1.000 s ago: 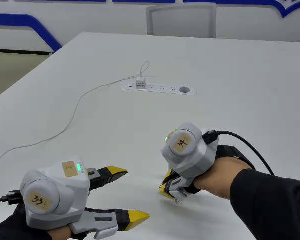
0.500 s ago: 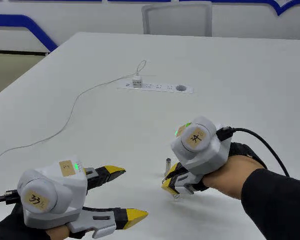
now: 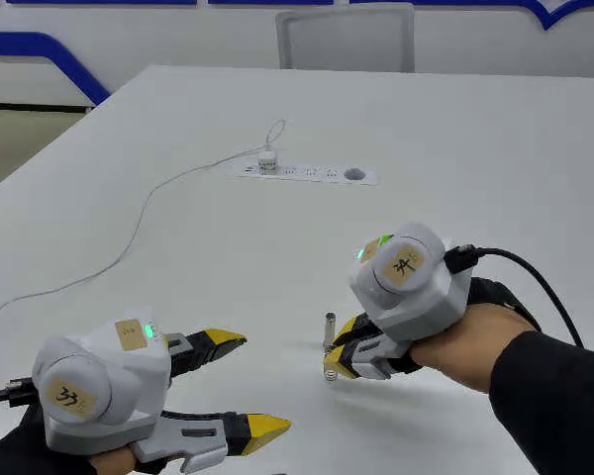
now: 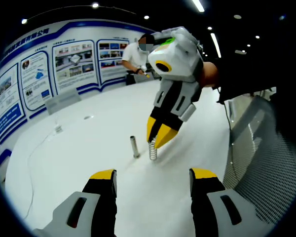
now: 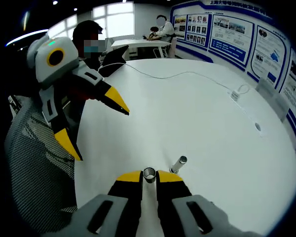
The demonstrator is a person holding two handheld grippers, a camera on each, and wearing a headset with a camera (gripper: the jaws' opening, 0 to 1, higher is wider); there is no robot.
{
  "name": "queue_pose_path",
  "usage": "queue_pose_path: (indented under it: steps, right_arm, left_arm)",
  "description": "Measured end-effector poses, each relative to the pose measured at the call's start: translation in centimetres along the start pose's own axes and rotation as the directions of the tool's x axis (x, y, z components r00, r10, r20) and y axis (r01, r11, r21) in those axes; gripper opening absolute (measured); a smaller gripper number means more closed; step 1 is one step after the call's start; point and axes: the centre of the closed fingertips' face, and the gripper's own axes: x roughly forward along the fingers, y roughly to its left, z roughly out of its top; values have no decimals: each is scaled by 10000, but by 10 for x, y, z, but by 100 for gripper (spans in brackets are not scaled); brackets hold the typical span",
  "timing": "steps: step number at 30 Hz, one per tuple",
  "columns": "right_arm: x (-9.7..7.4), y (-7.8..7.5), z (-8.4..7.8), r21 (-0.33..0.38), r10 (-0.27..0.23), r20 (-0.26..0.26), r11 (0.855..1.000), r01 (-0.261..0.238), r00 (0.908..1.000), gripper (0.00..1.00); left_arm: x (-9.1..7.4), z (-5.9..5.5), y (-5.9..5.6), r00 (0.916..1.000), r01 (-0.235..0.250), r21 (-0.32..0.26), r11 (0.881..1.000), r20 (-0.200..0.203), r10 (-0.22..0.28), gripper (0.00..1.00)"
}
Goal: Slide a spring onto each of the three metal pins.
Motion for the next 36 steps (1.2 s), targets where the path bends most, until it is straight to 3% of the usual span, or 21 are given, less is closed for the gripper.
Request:
queue_pose_path:
  steps: [17, 27, 36]
  right_arm:
    - [-34, -14, 35, -166, -334, 693, 9993, 346, 9970, 12]
    - [-36, -28, 45, -299, -577, 738, 9977, 601, 9956, 12]
    - [-27, -38, 45, -170, -606, 621, 9979, 618, 9962, 12]
  left_arm:
    - [-1, 2, 0, 10000, -34, 34, 10000, 58, 34, 61]
    - [-1, 2, 1, 9999, -67, 34, 10000, 94, 67, 61]
    - [-1, 2, 2, 9999, -79, 17, 10000, 85, 78, 61]
